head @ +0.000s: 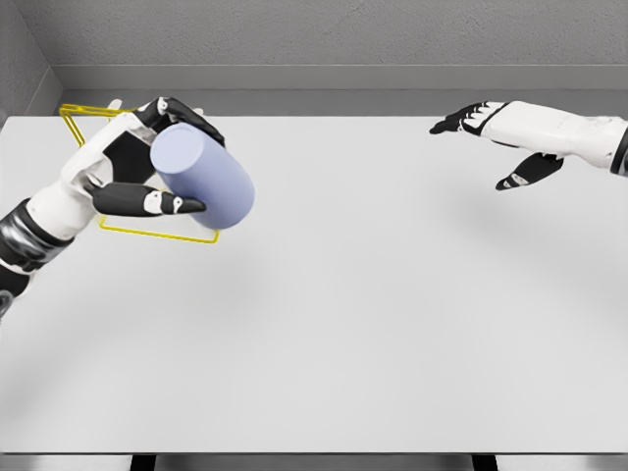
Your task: Place the cup on the cup holder with both arms
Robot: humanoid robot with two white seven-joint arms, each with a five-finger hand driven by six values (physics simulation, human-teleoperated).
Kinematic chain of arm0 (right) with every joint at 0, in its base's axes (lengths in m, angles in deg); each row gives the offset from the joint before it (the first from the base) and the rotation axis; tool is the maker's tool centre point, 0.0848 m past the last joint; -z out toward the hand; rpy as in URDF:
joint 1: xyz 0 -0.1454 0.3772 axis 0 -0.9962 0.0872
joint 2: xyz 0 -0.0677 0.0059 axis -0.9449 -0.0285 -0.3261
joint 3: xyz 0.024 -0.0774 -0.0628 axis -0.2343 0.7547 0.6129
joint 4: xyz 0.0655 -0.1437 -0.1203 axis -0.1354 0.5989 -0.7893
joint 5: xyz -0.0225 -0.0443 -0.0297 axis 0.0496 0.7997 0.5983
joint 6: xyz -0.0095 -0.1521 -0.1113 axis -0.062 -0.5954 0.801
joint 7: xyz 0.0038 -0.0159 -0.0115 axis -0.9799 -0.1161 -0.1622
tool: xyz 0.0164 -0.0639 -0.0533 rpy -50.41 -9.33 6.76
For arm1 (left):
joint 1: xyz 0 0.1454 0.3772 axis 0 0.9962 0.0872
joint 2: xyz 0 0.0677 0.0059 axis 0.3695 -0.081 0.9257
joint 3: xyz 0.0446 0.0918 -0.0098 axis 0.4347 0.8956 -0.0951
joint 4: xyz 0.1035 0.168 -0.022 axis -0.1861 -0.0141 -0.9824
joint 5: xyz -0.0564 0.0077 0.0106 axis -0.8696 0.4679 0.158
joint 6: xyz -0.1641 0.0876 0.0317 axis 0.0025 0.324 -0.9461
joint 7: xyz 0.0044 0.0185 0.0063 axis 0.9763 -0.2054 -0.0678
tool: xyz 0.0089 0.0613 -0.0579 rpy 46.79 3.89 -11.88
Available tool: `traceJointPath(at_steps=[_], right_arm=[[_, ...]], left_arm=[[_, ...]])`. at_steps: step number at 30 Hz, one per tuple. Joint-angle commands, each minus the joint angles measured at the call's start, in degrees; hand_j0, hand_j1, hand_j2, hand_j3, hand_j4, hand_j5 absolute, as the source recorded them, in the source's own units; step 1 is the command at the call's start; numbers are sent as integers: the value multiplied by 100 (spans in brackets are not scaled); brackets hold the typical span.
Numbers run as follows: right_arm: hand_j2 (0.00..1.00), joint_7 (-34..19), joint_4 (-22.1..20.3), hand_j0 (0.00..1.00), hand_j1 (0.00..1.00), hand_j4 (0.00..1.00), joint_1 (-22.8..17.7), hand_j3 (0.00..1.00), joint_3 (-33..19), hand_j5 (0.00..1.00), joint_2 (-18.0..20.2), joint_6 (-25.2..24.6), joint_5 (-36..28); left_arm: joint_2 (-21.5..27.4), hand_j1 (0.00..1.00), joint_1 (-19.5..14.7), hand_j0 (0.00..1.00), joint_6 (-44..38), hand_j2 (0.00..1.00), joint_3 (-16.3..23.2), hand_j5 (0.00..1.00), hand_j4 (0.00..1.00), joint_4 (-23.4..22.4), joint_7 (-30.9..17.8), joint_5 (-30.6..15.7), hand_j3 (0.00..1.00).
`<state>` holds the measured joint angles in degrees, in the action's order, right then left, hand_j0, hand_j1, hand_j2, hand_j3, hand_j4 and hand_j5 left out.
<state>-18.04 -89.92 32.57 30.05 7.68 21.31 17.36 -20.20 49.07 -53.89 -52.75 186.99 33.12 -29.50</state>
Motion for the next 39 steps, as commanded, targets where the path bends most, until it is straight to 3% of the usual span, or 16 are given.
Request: traceJointPath(at_steps=[1,17,30,32,39], right_arm=[[100,10,-1,100,100,100,0,100,-7,100,5,-11,-38],[100,-7,-1,100,100,100,0,100,-7,100,-4,-11,-38],[100,10,16,100,100,100,0,100,-7,100,5,-11,-38],[100,10,218,100,100,100,9,100,-7,100,-12,-11,-38],[100,19,245,100,100,100,17,100,-7,100,-12,-11,-38]], left_arm=[[36,39,0,39,-11,39,-26,39,39,4,4,-99,39],[458,39,-237,39,-275,39,-140,39,39,-83,21,-257,39],[625,39,-202,39,-275,39,-403,39,39,-479,13,-169,39],[625,39,-193,39,-275,39,-403,39,39,-602,13,-160,39],[625,39,-264,39,-275,39,-412,39,39,-892,13,-152,39]])
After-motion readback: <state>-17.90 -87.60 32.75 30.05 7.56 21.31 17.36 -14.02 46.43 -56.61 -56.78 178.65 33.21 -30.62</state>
